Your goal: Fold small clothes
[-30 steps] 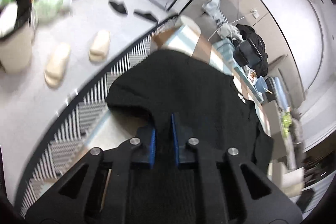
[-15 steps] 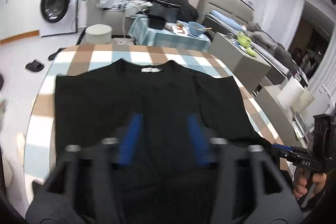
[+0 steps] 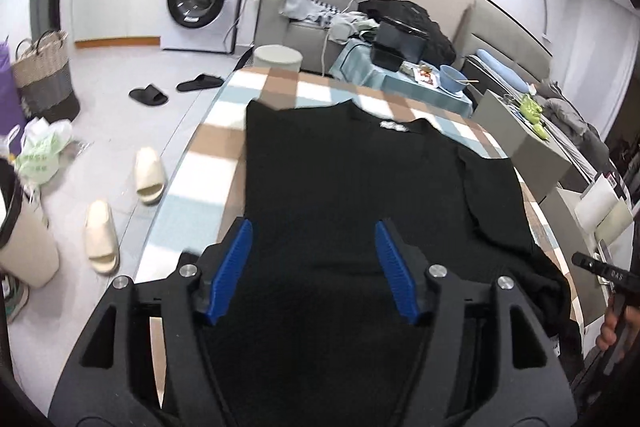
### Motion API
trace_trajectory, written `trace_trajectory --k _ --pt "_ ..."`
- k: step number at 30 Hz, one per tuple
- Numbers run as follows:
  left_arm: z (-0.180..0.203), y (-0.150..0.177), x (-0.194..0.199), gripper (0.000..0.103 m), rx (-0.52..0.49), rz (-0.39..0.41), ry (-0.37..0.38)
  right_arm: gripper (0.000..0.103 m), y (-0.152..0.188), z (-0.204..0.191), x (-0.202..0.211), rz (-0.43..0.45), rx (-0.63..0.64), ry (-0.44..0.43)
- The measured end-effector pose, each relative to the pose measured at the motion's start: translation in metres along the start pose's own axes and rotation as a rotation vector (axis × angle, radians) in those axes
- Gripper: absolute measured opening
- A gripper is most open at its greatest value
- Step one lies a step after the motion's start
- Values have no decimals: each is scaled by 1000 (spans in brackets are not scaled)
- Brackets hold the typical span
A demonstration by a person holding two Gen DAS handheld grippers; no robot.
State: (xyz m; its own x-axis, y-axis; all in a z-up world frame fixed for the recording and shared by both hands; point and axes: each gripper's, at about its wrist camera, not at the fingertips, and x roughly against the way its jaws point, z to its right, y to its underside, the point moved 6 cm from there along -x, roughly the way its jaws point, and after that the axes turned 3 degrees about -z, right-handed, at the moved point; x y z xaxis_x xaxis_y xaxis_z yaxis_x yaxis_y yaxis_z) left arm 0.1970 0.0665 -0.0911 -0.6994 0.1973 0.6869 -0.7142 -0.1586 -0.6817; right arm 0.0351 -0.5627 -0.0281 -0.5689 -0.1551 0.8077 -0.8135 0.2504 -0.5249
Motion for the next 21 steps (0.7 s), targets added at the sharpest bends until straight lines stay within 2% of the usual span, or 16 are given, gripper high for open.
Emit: trace_trajectory --k 4,7,11,14,17,18,19,21 --pt "-15 20 10 62 12 6 -20 40 -17 -35 -27 -91 168 57" --pt "-22 32 18 63 21 13 -44 40 -28 -71 -66 -158 294 71" --pt "-34 47 33 65 42 11 -60 40 -32 -102 -115 -226 376 81" --pt "-42 54 43 66 56 17 -75 40 -30 -111 -139 -240 413 131" --pt "-48 58 47 66 72 21 -85 39 -34 -110 -141 -205 411 138" --pt "-50 59 47 66 80 21 -84 27 -35 -110 -140 -194 408 131" --pt "-53 61 48 66 91 18 -83 5 -34 -110 -140 -195 412 126" --pt "-56 63 48 66 102 14 -78 5 -28 -113 -127 -178 445 104"
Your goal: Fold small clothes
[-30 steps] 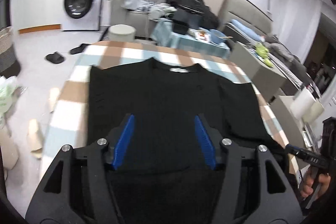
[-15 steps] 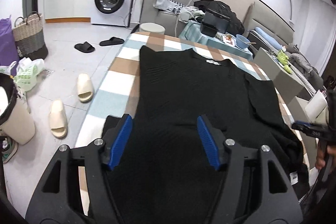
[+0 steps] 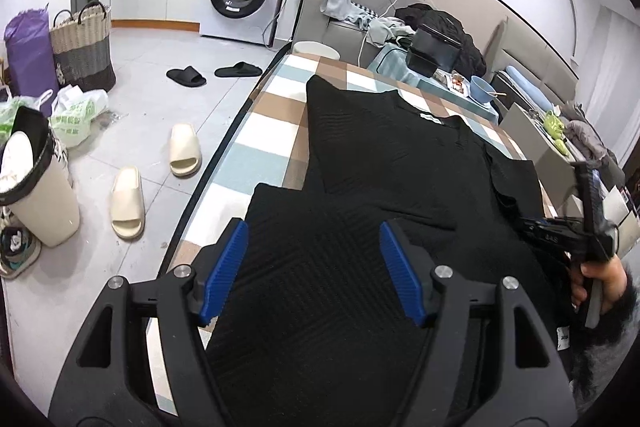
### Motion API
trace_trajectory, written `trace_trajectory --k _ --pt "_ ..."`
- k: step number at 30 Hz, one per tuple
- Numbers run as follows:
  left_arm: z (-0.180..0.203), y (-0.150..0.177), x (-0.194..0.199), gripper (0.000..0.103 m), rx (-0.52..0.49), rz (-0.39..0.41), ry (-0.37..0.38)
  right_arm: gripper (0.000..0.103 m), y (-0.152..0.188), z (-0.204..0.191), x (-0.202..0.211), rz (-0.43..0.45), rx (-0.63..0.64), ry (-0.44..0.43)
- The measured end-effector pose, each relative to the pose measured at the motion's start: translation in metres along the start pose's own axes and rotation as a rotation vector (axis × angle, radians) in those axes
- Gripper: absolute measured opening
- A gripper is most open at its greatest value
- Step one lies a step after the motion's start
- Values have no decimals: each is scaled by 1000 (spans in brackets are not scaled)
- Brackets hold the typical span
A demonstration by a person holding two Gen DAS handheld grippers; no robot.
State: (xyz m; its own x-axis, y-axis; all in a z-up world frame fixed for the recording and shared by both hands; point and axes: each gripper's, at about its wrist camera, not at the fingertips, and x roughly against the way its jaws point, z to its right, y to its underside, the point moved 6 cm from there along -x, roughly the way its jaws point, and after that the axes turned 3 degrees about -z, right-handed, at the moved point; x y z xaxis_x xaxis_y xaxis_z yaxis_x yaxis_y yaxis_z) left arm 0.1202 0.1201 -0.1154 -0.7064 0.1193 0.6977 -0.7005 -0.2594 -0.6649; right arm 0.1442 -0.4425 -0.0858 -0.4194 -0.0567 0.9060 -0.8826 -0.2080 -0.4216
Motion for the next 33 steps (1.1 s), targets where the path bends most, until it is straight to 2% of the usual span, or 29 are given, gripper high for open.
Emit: trace_trajectory --k 4,6,8,9,12,13,16,19,22,24,26,27,29,30,31,33 --pt "4 -1 -2 66 -3 2 18 7 20 -9 19 -2 57 -56" --pt "7 -4 -4 66 -2 2 36 10 26 -4 29 11 34 -79" --pt "9 -7 -4 66 -2 2 36 12 37 13 57 54 -32 -109" --pt "10 -8 -4 66 -3 4 38 16 41 21 67 74 -59 -112" --pt "10 -9 -4 67 -6 6 41 40 72 59 101 121 -199 -112" --pt "9 -9 -5 67 -3 4 37 41 86 71 109 130 -251 -120" --pt "8 -8 -10 67 7 -9 38 43 119 84 114 99 -377 -211" --pt "9 -7 -14 67 18 -19 51 46 135 77 106 72 -450 -304" --pt "16 -8 -15 67 11 -18 64 51 137 70 87 33 -508 -324" --pt "20 -8 -12 67 -6 -13 59 51 138 66 77 -2 -555 -337" --pt "24 -7 -9 67 -25 -5 55 51 133 60 75 8 -575 -387" --pt "24 -7 -7 68 -29 -3 54 51 131 58 73 5 -571 -381" --pt "23 -4 -7 68 -25 -6 52 37 122 56 69 21 -542 -356" --pt "21 -3 -7 68 -20 -9 49 17 117 57 71 37 -520 -357" --pt "19 -3 -7 68 -15 -11 43 11 108 60 77 76 -494 -367" --pt "18 -3 -5 68 -10 -6 41 9 96 71 107 247 -458 -446"
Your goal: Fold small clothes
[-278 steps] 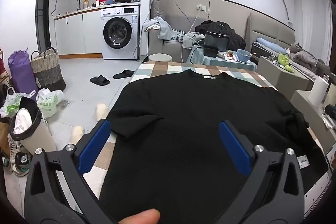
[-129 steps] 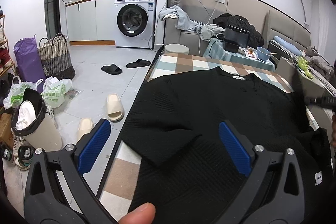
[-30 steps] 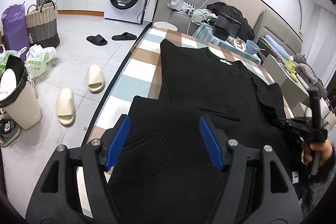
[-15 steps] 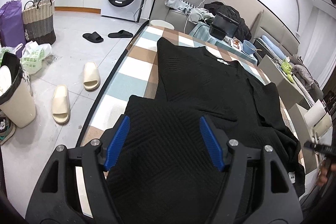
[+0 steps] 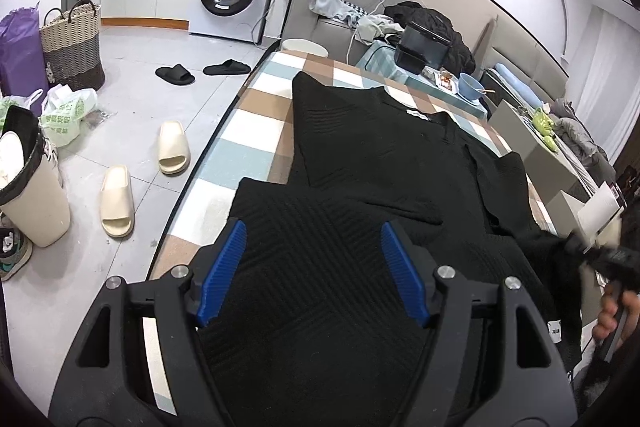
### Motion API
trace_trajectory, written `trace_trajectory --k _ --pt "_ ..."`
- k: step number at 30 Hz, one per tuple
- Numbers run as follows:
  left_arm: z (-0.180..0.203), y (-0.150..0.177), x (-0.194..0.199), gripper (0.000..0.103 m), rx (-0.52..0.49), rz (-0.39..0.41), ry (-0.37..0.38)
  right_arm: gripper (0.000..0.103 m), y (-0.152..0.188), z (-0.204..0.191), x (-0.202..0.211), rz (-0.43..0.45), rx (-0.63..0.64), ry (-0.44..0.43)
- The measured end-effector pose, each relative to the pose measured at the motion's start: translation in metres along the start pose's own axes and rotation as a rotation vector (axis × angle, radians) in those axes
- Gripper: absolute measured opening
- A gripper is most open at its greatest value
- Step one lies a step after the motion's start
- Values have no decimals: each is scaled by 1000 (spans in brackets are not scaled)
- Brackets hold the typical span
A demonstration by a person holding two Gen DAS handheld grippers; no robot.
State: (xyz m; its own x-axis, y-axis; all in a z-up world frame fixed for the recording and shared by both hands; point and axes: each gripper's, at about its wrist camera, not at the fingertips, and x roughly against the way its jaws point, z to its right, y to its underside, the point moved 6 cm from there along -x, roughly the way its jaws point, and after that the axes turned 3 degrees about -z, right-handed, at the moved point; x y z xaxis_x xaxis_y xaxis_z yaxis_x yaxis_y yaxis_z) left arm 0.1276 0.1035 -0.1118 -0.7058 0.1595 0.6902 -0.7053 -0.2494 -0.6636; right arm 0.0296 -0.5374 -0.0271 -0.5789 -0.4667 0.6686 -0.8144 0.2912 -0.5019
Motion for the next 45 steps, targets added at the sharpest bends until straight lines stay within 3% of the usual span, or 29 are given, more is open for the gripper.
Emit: trace_trajectory --k 1,3,6,8,10,15,22,25,26,30,33,34,37,40,41,43,45 --pt "-1 1 2 68 0 3 1 9 -9 6 12 41 0 15" --pt "-1 0 4 68 -1 11 2 10 -16 27 18 42 -5 155" --pt "-3 0 3 68 1 6 1 16 -6 61 6 -86 -43 316" --pt "-3 1 1 68 0 -1 -4 27 1 69 7 -111 -50 370" --pt "-4 2 0 68 -1 -6 -5 46 8 69 14 -94 -42 380" --pt "-1 2 -8 68 -7 -21 -4 54 12 68 32 -79 -1 473" --pt "7 4 -14 68 -32 -30 -2 54 10 28 37 -54 115 512" --pt "8 5 -15 68 -32 -30 -4 51 9 20 26 -39 175 574" --pt "7 5 -15 68 -30 -29 -3 48 11 23 19 -59 176 578" --pt "0 7 -14 68 -21 -25 -6 13 18 52 -2 -141 138 653" --pt "-5 8 -13 68 -14 -22 -10 9 19 59 9 -107 57 519" --pt "-7 8 -12 68 -12 -23 -10 8 16 57 15 -76 46 434" --pt "-8 7 -14 68 -8 -24 -8 6 1 34 48 95 91 37" --pt "-6 5 -14 68 -12 -21 -2 6 -15 36 74 166 40 -208" --pt "-4 5 -13 68 -17 -18 2 6 -18 41 75 166 13 -229" --pt "-2 5 -11 68 -25 -12 4 5 -25 63 70 148 -71 -185" --pt "-1 5 -11 68 -28 -12 1 5 -25 86 59 95 -146 -42"
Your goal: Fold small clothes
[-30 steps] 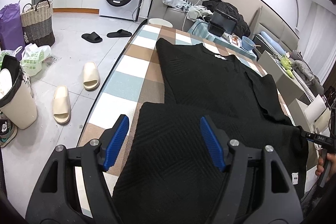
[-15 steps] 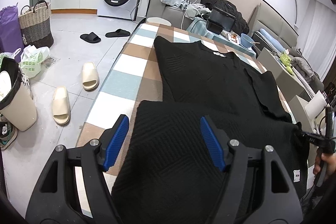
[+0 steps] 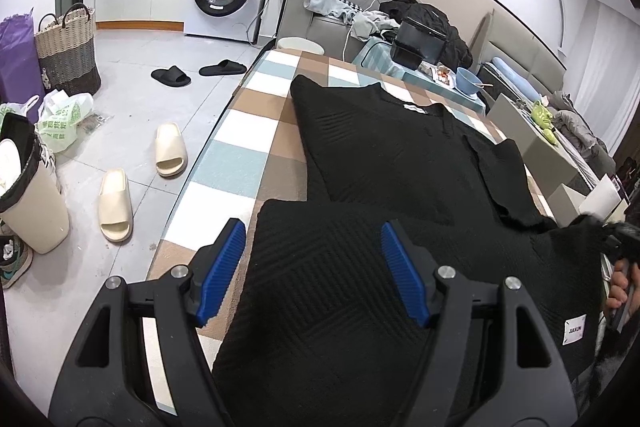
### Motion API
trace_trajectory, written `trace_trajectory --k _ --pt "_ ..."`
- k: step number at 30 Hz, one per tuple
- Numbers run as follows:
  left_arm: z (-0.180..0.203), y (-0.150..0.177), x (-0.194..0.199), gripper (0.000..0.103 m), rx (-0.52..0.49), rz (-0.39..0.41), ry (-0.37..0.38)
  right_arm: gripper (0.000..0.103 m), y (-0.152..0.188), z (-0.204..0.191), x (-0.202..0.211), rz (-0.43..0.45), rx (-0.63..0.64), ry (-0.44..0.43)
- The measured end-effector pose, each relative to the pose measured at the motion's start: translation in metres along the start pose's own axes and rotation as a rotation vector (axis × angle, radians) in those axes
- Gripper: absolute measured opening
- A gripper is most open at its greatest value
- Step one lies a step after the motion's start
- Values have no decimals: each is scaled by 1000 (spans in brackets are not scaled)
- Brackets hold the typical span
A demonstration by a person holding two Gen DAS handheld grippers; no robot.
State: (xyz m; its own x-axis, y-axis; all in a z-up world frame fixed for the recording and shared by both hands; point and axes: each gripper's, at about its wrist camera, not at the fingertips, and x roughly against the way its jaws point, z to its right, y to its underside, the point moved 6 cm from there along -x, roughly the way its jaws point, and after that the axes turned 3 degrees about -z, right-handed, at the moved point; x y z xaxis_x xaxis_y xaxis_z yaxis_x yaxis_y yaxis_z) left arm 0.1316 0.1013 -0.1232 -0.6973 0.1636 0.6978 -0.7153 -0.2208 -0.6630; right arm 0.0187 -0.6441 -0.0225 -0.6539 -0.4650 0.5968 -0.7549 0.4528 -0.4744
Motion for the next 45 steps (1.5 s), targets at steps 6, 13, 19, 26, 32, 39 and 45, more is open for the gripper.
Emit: trace_trajectory --k 6,13,19,26,32,39,45 --pt "1 1 -3 68 6 -16 -7 17 16 25 -24 -140 86 388" --pt "-3 5 -21 68 39 -66 11 44 47 17 -28 -167 147 306" --pt "0 2 -22 68 36 -58 16 5 35 -37 -4 -20 304 24" --pt "-7 8 -20 68 52 -68 -5 6 -5 -29 -23 22 288 321" --pt "-10 19 -23 68 46 -114 -10 14 9 -3 -39 -88 214 354" --pt "-5 22 -47 68 41 -166 0 24 26 9 -28 -110 174 298" --pt "-10 16 -66 42 78 -174 4 27 35 14 -27 -109 134 236"
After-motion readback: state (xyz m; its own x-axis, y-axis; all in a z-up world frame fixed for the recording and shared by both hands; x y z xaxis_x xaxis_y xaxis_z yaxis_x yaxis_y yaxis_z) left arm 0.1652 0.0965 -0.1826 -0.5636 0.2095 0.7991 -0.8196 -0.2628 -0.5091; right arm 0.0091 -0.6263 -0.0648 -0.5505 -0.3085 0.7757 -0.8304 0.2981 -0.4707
